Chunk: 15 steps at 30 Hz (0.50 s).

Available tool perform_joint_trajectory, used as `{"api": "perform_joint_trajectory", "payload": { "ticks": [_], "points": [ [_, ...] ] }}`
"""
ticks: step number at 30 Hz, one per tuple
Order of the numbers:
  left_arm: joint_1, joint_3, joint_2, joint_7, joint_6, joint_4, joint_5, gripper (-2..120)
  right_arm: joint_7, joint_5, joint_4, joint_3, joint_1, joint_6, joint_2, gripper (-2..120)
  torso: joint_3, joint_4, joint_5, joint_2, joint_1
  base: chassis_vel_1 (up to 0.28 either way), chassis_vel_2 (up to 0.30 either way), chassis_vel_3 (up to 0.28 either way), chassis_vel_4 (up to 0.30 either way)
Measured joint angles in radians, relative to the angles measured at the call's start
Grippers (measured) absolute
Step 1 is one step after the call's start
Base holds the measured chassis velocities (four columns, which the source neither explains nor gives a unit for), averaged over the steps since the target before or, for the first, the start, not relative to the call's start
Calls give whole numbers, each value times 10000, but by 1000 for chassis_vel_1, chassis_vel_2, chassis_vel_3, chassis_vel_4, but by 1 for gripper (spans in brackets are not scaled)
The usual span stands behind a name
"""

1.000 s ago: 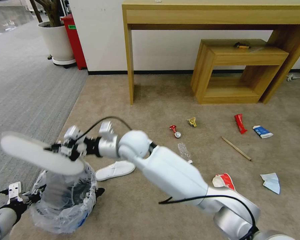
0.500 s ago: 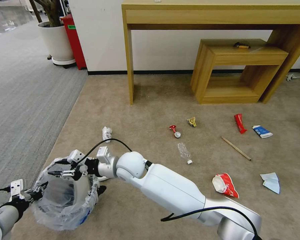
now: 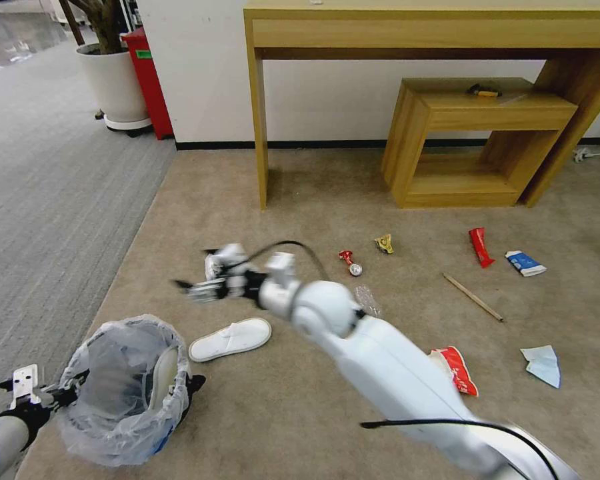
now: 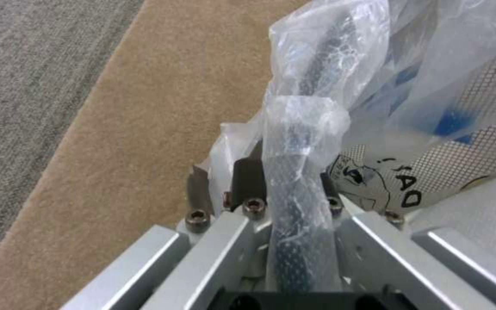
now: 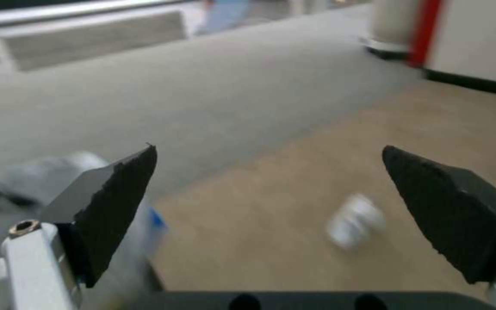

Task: Pick up the trash bin and place the garbage on the floor into it.

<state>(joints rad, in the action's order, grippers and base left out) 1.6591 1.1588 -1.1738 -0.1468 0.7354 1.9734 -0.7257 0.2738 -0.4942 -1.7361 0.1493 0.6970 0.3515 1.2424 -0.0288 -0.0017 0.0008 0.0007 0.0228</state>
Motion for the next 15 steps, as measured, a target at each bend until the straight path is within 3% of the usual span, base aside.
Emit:
{"api": "perform_joint_trajectory", "payload": {
  "ticks": [1, 5, 8, 15],
  "points": [
    [14, 38, 33, -82, 0, -29, 5, 0, 143, 138, -282, -673, 726, -123, -689, 100, 0, -1, 1, 0, 0, 0, 0, 0, 0],
    [22, 42, 49, -122, 0, -29, 14, 0, 189, 163, -522, -1204, 1353, -145, -1231, 100, 0, -4, 0, -1, 0, 0, 0, 0, 0],
    [34, 11, 70, -286, 0, -9, 172, 0, 285, 321, -920, -2358, 2684, -420, -2074, 100, 1, -8, -1, 0, 0, 0, 0, 0, 0],
    [53, -58, 69, -313, 0, 90, 350, 0, 265, 451, -891, -2737, 2996, -529, -1773, 100, 1, -1, -3, 0, 0, 0, 0, 0, 0]
  ]
}}
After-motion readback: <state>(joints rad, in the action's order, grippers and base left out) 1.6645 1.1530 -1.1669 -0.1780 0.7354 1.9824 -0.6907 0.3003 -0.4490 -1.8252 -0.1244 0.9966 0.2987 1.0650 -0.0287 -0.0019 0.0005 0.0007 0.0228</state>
